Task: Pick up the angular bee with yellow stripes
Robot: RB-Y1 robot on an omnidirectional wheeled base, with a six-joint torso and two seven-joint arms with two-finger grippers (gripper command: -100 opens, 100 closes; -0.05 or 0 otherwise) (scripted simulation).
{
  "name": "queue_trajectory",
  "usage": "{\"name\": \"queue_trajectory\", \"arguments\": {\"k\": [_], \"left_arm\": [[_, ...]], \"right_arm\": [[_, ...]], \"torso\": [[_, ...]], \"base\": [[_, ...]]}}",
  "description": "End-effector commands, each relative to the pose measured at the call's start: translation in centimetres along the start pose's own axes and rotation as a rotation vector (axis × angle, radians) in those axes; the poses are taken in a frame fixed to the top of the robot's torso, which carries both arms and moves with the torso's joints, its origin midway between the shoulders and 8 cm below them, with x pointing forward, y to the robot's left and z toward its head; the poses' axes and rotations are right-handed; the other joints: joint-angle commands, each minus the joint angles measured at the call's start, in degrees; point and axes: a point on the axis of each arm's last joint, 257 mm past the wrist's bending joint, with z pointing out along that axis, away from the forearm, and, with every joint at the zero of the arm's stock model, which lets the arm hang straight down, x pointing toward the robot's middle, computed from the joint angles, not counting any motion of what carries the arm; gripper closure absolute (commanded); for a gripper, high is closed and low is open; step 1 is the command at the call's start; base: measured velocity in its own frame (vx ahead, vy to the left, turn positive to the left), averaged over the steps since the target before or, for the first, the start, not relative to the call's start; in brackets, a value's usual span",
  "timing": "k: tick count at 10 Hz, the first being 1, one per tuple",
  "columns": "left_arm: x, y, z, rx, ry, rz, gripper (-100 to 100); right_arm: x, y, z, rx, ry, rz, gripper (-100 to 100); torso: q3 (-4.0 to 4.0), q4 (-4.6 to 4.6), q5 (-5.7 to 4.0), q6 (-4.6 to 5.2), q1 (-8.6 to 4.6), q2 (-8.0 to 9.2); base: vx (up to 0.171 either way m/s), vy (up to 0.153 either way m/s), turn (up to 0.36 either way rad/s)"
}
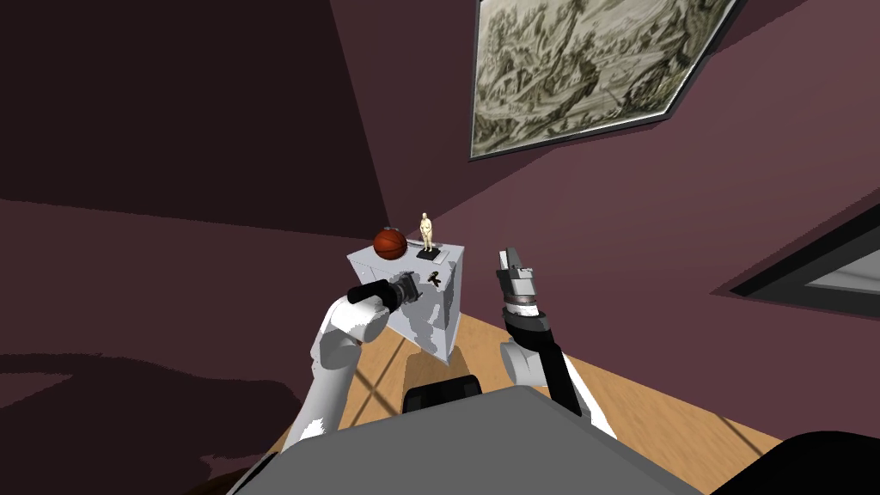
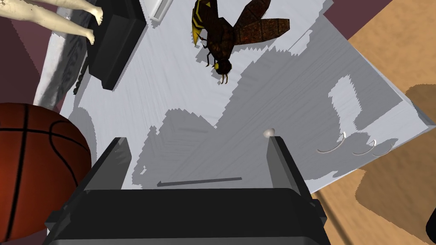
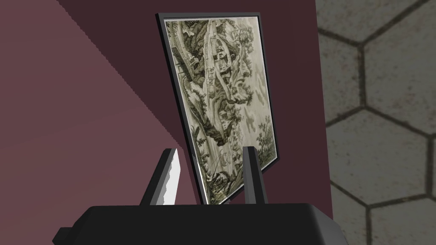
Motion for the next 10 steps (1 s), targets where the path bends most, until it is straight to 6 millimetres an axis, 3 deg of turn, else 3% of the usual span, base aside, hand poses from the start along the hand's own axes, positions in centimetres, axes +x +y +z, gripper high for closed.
{"name": "queue_trajectory", "arguments": {"k": [1,10], "left_arm": [[0.3,0.0,-0.5,-0.017,-0.007,-0.015,-100],[2.2,1.3,-3.2,-0.111,-0.016,-0.111,-100]], "right_arm": [[0.0,0.0,0.0,0.0,0.0,0.0,0],[0.0,0.0,0.0,0.0,0.0,0.0,0]], "torso": [[0.0,0.0,0.0,0.0,0.0,0.0],[-0.12,-0.05,-0.01,0.0,-0.05,-0.2]], "base": [[0.016,-0.004,-0.015],[0.049,-0.011,-0.041]]}}
